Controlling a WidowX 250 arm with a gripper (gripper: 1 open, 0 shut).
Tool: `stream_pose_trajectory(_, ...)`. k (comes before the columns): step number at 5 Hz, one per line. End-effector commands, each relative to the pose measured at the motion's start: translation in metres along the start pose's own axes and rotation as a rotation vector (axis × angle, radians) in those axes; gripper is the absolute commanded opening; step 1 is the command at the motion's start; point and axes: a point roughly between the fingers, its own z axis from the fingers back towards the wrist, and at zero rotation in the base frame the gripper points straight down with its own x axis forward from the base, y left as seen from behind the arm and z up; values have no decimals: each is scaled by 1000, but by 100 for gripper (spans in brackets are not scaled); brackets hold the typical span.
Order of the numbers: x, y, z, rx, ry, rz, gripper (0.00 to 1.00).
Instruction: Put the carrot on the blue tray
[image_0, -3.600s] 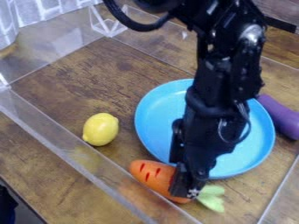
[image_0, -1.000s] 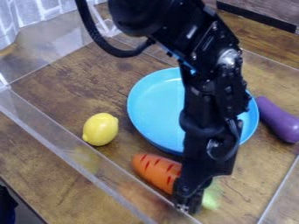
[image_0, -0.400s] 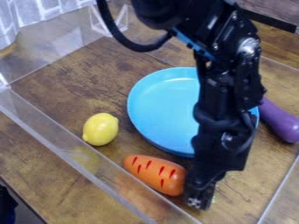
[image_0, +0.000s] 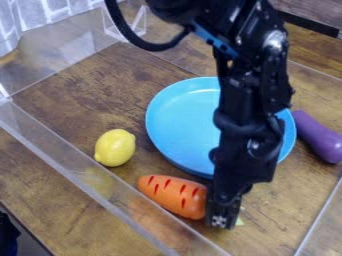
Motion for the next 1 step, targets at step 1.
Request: stream_pose_trajectory(1, 11, 6, 11, 42, -49, 35, 0)
